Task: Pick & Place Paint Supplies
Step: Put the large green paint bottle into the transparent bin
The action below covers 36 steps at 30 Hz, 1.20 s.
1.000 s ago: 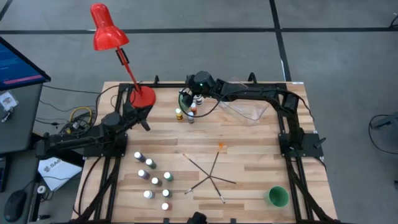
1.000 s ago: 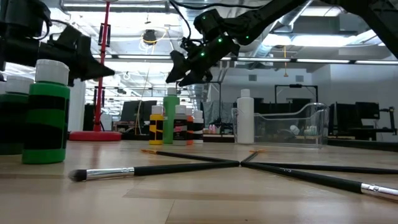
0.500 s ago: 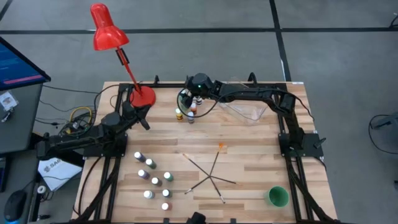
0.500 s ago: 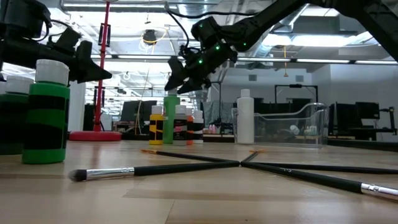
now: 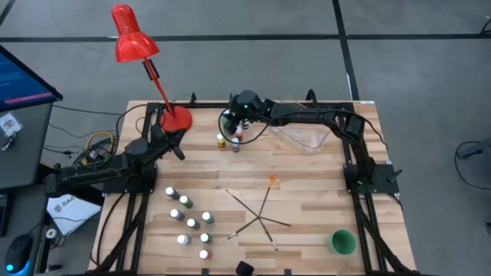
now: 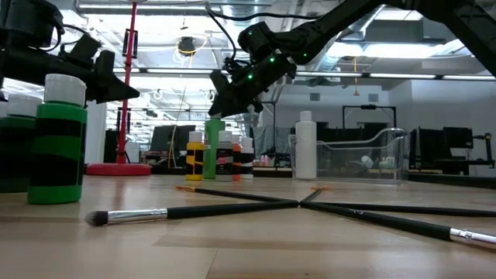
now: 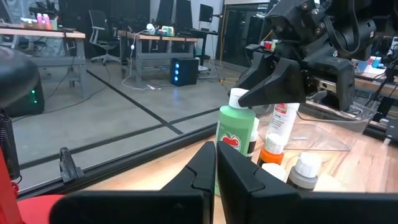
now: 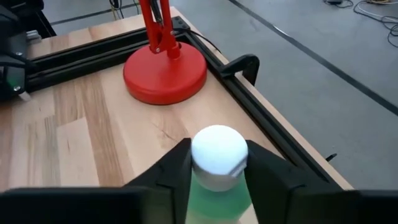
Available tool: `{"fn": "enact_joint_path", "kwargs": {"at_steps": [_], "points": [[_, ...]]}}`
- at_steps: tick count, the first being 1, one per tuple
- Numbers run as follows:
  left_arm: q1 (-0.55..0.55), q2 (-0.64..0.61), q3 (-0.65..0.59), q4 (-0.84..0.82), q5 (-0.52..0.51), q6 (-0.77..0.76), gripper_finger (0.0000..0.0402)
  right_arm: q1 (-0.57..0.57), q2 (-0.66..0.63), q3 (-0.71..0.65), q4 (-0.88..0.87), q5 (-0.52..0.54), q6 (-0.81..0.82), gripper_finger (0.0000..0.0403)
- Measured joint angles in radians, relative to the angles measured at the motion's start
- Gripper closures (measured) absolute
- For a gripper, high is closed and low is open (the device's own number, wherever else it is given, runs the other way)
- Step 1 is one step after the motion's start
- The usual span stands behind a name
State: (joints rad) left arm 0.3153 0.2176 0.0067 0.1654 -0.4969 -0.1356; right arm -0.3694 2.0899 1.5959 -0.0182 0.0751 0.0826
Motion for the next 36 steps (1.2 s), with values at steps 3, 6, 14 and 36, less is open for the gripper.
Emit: {"fn": "enact_joint_path", "kwargs": {"at_steps": [3,6,14,36], "points": [[0.000,0.000,0.000,0.000,0.000,0.000,0.0394,0.000,0.000,0.000,0.002,0.000,-0.003,0.0294],[0.000,0.000,0.000,0.000,0.000,0.000,0.0394,0.000,0.000,0.000,0.002,0.000,-0.003,0.0294],[0.000,0.000,0.000,0.000,0.000,0.000,0.0395,0.000,0.000,0.000,0.008,0.001,-0.004,0.0291],[0.000,0.000,0.000,0.001,0.001,-0.001,0.0394,-0.075,-0.467,0.000,-0.228,0.001,-0.086,0.0291]]}}
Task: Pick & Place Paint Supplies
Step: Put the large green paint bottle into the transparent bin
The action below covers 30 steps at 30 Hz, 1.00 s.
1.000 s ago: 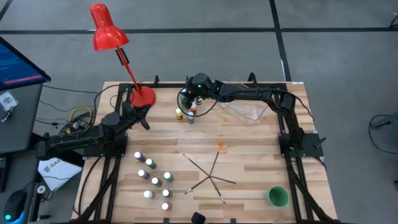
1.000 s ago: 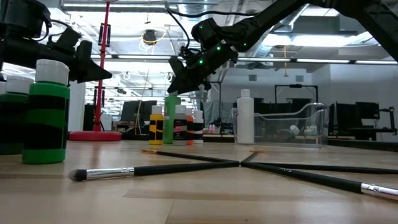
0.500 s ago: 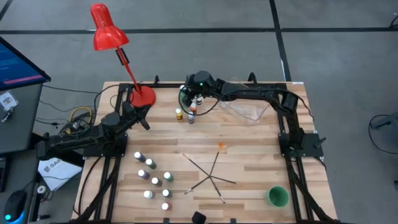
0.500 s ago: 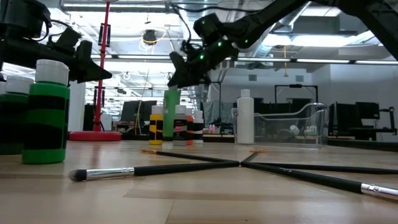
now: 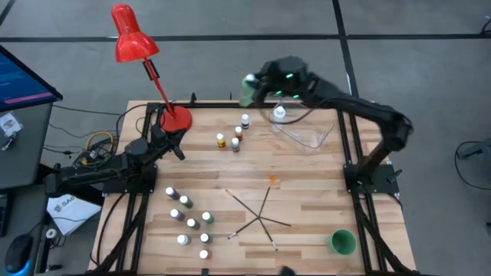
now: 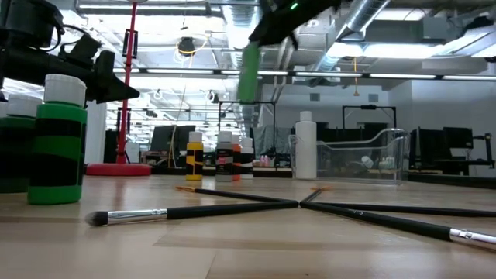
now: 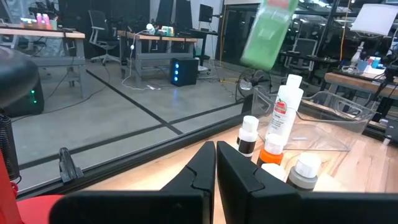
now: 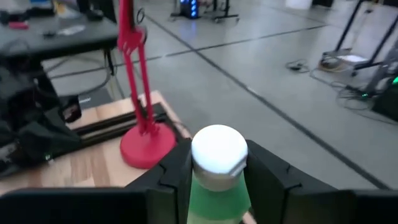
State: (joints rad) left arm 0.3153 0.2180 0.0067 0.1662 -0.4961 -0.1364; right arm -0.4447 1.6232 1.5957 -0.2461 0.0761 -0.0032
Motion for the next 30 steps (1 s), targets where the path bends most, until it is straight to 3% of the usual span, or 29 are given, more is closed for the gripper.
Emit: {"fn": "enact_joint_path", "kwargs": {"at_steps": [7,15,20,30], "points": [[0.000,0.000,0.000,0.006,0.000,0.000,0.0396,-0.059,-0.231,0.001,-0.224,0.042,0.018,0.0291],[0.000,0.000,0.000,0.009,0.000,0.000,0.0396,-0.100,-0.356,-0.047,-0.449,0.185,0.049,0.0291],[0.000,0.000,0.000,0.016,0.000,0.000,0.0394,-0.134,-0.409,-0.197,-0.427,0.187,0.078,0.0291],[0.000,0.000,0.000,0.016,0.000,0.000,0.0394,-0.211,-0.462,-0.540,-0.160,0.167,0.109,0.0290]]}}
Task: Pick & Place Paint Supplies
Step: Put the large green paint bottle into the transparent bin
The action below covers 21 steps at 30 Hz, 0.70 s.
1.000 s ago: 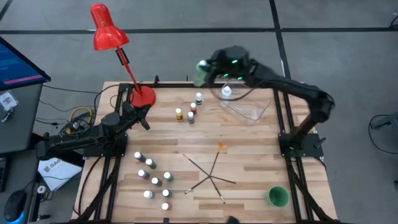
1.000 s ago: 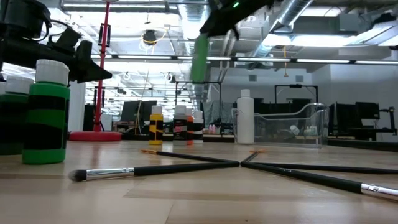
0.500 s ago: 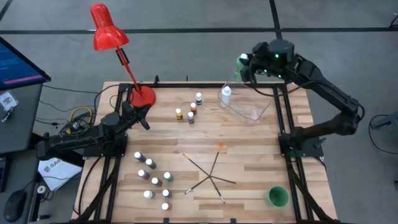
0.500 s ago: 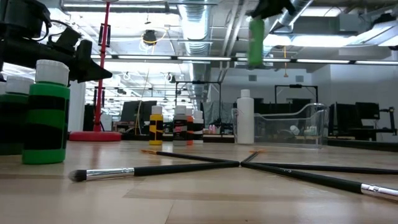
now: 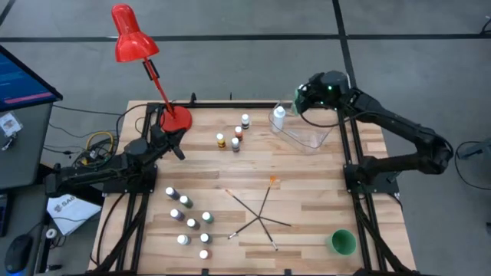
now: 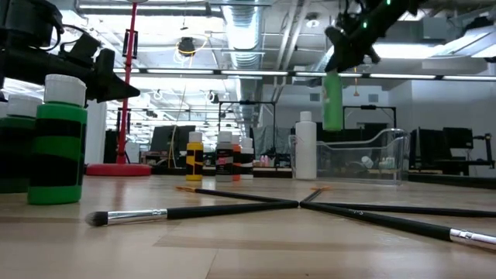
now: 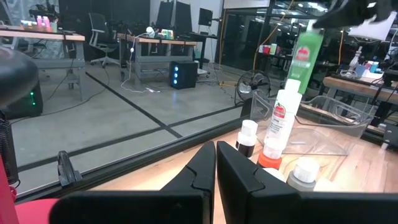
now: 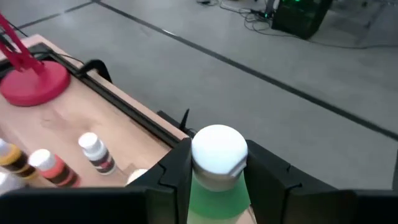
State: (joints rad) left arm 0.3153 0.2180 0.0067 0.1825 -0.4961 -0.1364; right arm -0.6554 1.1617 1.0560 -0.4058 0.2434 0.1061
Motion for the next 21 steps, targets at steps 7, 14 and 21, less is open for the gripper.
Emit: {"fn": "enact_joint_path", "kwargs": {"at_steps": [7,14,21], "points": [[0.000,0.000,0.000,0.001,0.000,0.000,0.0396,-0.040,0.022,-0.141,0.189,-0.046,0.028,0.0290],[0.000,0.000,0.000,0.004,0.000,0.000,0.0394,-0.063,0.073,-0.220,0.317,-0.062,0.034,0.0290],[0.000,0.000,0.000,0.007,0.000,0.000,0.0395,-0.067,0.171,-0.227,0.360,-0.065,0.034,0.0290]]}}
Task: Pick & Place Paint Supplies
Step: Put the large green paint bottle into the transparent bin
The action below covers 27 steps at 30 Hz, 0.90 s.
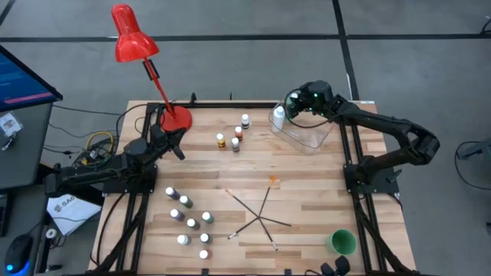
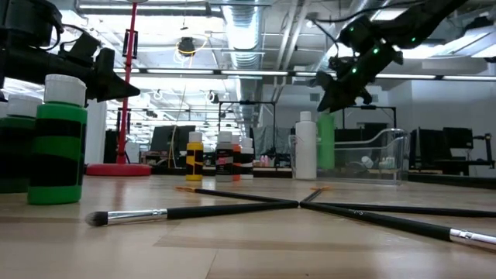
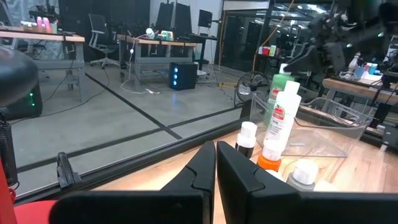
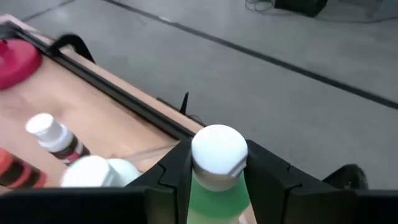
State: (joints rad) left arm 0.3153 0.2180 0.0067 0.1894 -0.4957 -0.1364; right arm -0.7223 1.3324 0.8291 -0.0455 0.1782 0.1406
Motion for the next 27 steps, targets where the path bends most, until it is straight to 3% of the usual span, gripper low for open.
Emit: {"fn": "enact_joint_path", "kwargs": {"at_steps": [9,27], "points": [[0.000,0.000,0.000,0.002,0.000,0.000,0.0395,-0.002,0.092,0.003,0.061,0.003,-0.001,0.0290],[0.000,0.000,0.000,0.011,0.000,0.000,0.0394,-0.011,0.089,0.001,0.060,0.007,-0.008,0.0265]]}}
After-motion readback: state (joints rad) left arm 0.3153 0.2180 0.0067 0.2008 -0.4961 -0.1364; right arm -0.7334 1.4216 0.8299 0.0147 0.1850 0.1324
